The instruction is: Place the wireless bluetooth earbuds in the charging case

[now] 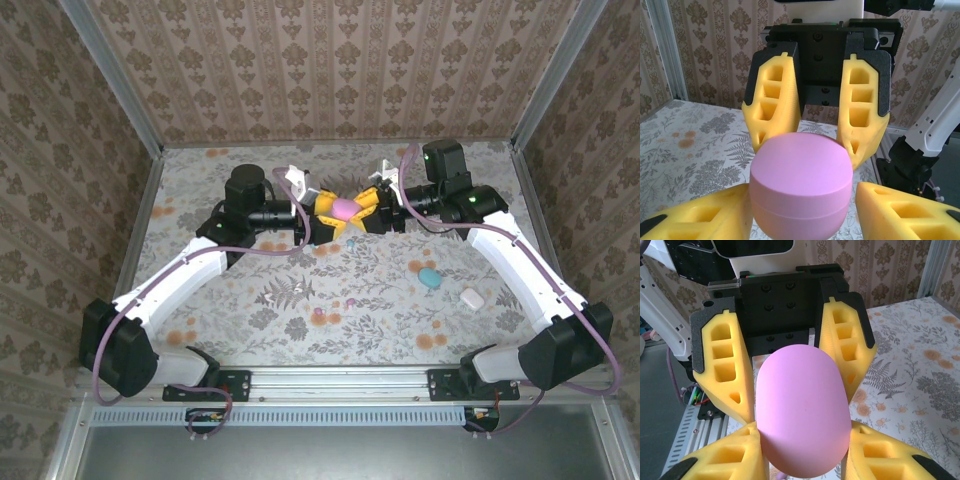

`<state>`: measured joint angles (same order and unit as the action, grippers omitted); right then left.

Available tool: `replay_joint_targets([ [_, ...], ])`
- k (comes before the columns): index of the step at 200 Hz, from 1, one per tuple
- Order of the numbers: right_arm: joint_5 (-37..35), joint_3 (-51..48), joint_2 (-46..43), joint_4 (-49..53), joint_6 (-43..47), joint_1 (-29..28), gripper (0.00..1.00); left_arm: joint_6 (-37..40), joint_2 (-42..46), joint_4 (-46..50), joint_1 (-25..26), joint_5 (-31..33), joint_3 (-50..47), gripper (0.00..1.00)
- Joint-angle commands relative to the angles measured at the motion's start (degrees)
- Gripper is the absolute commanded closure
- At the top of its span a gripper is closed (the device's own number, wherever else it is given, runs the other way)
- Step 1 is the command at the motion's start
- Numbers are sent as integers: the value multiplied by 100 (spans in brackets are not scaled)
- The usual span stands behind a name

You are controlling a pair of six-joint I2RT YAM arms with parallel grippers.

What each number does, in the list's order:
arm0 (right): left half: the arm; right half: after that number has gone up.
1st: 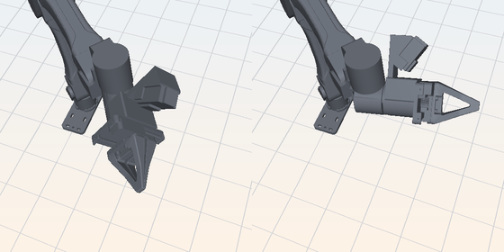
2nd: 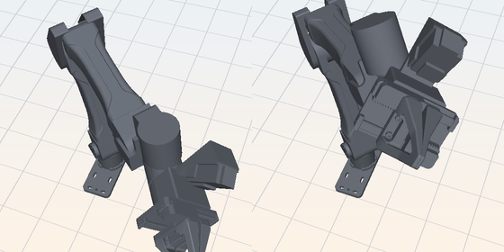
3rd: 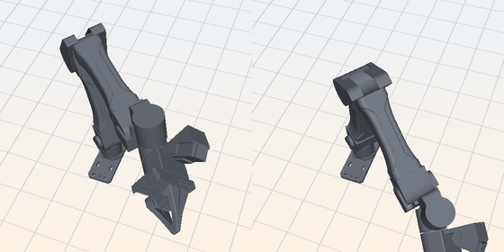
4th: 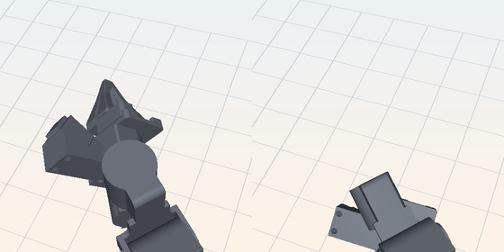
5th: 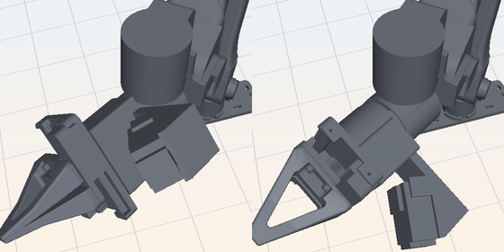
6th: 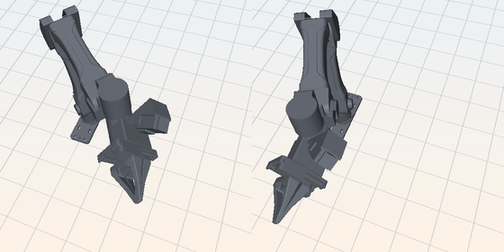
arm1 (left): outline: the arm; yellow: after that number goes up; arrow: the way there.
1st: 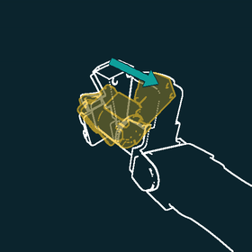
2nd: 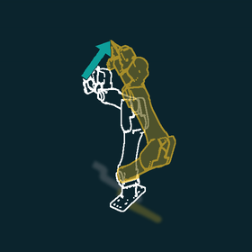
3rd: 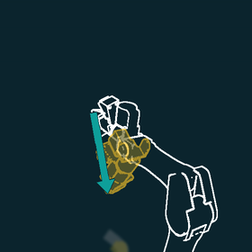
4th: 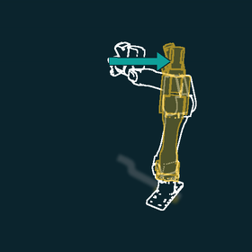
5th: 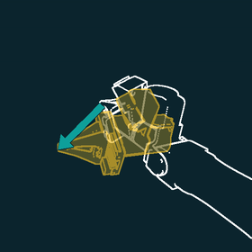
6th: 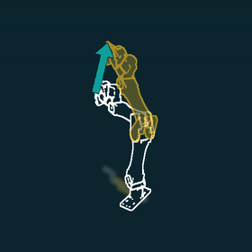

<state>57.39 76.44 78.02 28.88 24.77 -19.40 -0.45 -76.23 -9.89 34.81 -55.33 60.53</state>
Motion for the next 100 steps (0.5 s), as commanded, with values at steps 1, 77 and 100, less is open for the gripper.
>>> replay_joint_targets([
  [1,-12,51,28,-106,132,-38,67,-52,-75,-92,26,-136,218,47],
  [77,-60,37,20,-126,102,-36,66,18,-66,-30,26,-122,250,59],
  [100,-98,45,22,-106,103,-37,65,10,-68,-26,30,-133,267,63],
])
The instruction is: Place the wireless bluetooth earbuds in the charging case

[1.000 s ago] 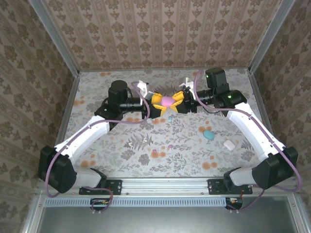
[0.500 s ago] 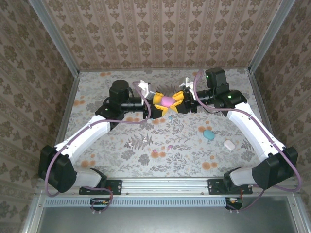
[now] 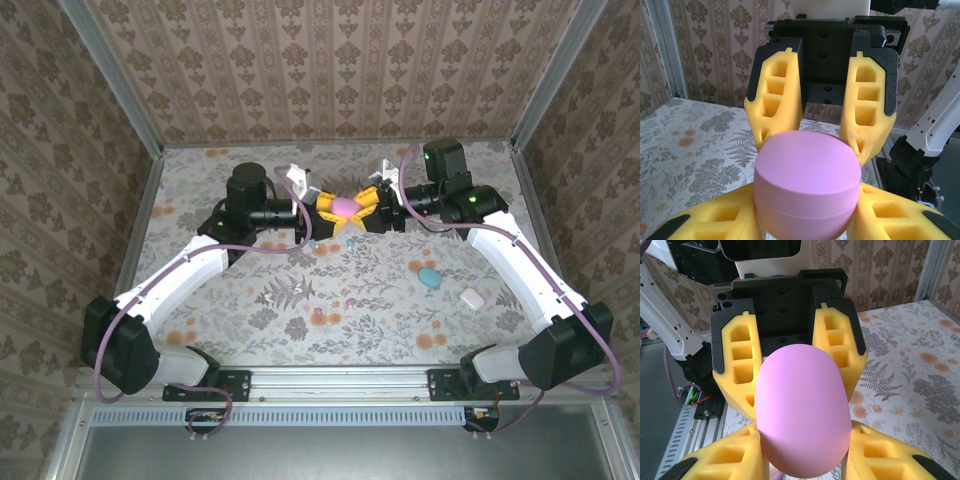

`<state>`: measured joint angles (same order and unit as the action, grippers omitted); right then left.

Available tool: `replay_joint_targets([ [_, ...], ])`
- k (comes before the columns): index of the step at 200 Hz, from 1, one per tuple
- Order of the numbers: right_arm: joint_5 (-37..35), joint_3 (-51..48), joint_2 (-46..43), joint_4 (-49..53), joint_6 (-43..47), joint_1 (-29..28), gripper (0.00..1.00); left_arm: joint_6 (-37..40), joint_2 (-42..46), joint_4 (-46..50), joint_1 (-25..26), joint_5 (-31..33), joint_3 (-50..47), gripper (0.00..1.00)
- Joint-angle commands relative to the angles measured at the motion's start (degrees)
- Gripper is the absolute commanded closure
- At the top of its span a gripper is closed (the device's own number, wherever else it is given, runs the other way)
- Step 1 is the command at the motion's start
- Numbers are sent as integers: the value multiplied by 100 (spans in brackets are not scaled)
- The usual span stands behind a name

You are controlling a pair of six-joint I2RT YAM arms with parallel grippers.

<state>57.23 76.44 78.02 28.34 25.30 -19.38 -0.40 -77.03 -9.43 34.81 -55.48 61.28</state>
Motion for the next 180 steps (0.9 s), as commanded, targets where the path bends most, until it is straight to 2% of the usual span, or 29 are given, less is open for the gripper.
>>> replay_joint_targets([
  [1,-81,45,21,-54,48,-40,65,5,13,-74,33,-119,192,63],
  [34,-181,37,3,-125,-68,-40,59,-16,22,-85,26,-81,177,65],
  [46,-280,14,-27,-209,-140,-40,52,-106,26,-168,26,-20,153,65],
  [60,-416,-37,-117,-406,-425,-8,51,-209,61,-342,26,161,58,65],
  [82,-747,-21,-258,-796,-1461,99,40,-630,181,-1098,-8,748,-340,67],
  [108,-853,-24,-351,-1185,-2964,179,37,-1263,273,-2410,-35,1420,-873,68],
  [133,-535,-16,-178,-1226,-3969,167,38,-1583,244,-3044,-28,1684,-1102,67],
  [158,-415,135,65,-636,-3791,72,36,-1735,190,-3410,3,1612,-1202,67],
  [180,-292,165,130,-666,-3789,52,36,-1779,165,-3417,26,1534,-1173,67],
])
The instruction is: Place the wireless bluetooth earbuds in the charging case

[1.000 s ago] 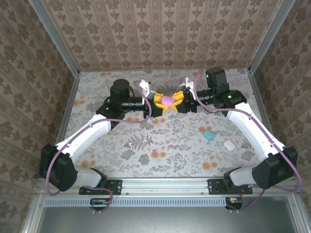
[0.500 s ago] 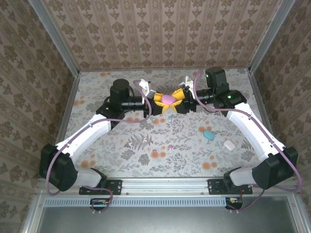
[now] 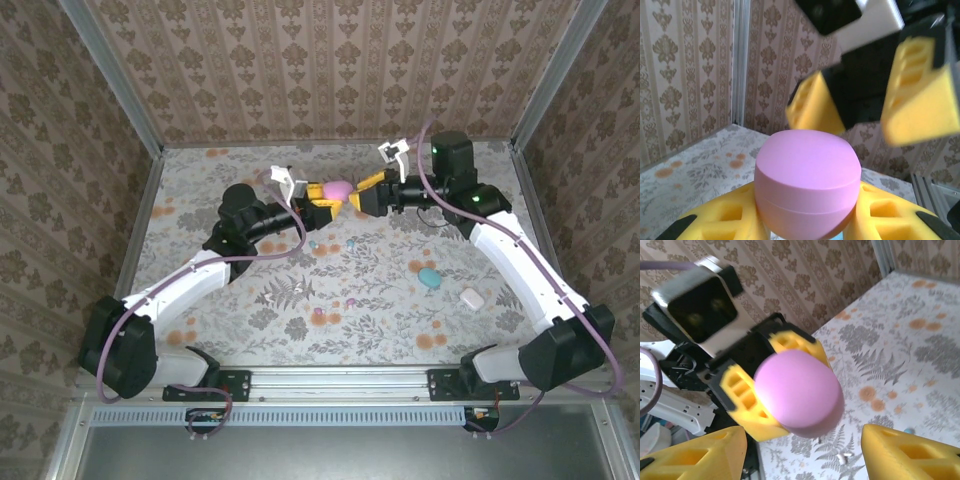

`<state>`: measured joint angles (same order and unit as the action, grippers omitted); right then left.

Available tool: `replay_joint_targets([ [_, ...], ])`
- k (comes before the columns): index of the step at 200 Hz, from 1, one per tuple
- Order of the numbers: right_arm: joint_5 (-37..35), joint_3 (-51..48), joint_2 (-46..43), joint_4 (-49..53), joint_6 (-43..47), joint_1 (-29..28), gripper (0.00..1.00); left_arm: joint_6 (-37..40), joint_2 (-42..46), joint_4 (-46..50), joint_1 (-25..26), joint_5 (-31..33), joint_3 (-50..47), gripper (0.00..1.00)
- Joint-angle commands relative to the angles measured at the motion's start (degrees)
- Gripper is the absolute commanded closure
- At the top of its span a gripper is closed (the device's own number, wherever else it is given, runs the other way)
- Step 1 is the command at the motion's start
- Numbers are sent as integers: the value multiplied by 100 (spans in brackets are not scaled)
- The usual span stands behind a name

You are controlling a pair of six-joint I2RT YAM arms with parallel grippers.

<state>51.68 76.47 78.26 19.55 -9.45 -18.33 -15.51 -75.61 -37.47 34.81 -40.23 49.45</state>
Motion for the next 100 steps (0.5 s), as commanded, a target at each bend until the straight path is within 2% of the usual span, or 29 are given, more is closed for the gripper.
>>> replay_joint_targets([
  [1,264,165,113,197,-326,-55,36,-264,26,-612,26,-1,11,67],
  [100,94,497,390,-104,-749,-48,37,73,95,-237,123,-335,124,67],
])
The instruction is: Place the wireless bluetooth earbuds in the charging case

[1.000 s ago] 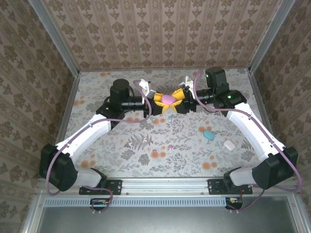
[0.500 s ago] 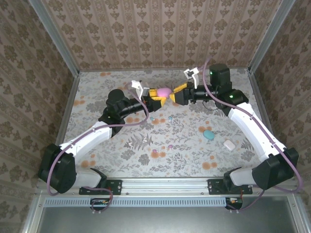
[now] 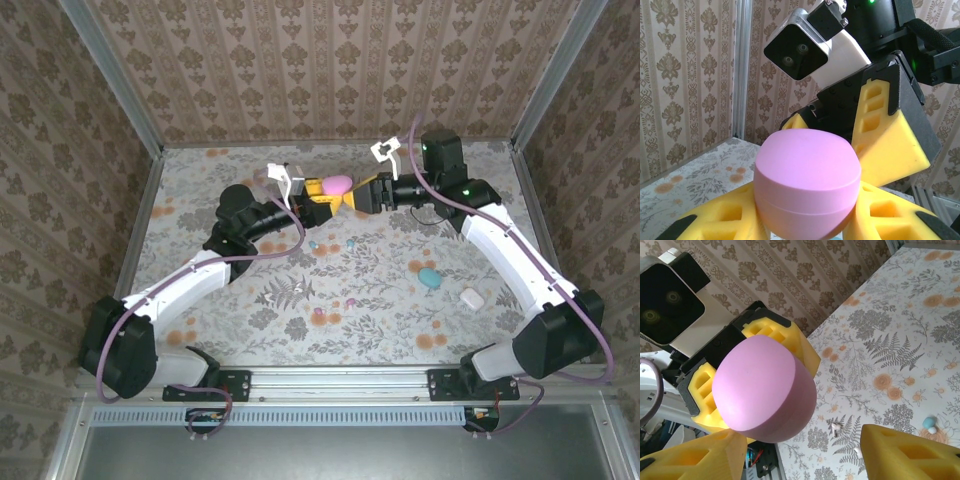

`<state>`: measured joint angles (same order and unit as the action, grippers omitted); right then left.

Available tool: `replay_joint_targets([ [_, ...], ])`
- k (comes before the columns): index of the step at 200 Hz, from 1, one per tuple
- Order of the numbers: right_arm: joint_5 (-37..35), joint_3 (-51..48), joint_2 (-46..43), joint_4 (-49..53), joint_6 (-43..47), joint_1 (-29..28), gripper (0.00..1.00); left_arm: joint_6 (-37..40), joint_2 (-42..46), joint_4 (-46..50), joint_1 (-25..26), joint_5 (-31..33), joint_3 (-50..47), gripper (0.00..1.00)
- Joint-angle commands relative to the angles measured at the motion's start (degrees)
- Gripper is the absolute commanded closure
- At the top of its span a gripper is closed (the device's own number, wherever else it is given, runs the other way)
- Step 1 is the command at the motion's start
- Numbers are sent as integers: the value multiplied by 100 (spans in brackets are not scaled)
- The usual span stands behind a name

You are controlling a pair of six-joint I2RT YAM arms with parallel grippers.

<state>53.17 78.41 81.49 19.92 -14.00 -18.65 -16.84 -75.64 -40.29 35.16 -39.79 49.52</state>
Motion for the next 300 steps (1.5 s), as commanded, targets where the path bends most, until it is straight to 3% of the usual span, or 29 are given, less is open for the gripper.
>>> replay_joint_targets([
  [1,-49,309,67,-144,-304,-11,37,211,104,51,88,-379,114,67],
  [43,56,412,102,-323,-563,3,37,304,180,125,97,-359,78,67],
  [77,-399,588,212,93,-398,25,37,346,275,84,97,-300,36,67],
  [108,-637,763,214,74,-795,27,34,427,360,110,106,-199,-62,67],
  [147,-427,747,-133,-171,-1141,22,31,421,486,174,88,516,-236,67],
  [168,-981,535,-697,154,-1075,47,30,433,548,115,46,798,-394,67],
  [204,-2255,-387,-988,1256,-1102,186,46,491,876,172,-60,1045,-676,67],
  [221,-2405,-886,-769,1589,-1395,184,54,587,1142,322,-79,1208,-828,67],
  [239,-2564,-1299,-498,1766,-1689,-16,58,662,1479,526,-88,1367,-955,67],
  [266,-3187,-1558,90,2061,-2028,-773,60,806,1952,988,-88,1488,-1073,67],
  [300,-3378,-1928,768,1829,-2666,-1567,62,893,2449,1169,-88,1684,-1296,67],
])
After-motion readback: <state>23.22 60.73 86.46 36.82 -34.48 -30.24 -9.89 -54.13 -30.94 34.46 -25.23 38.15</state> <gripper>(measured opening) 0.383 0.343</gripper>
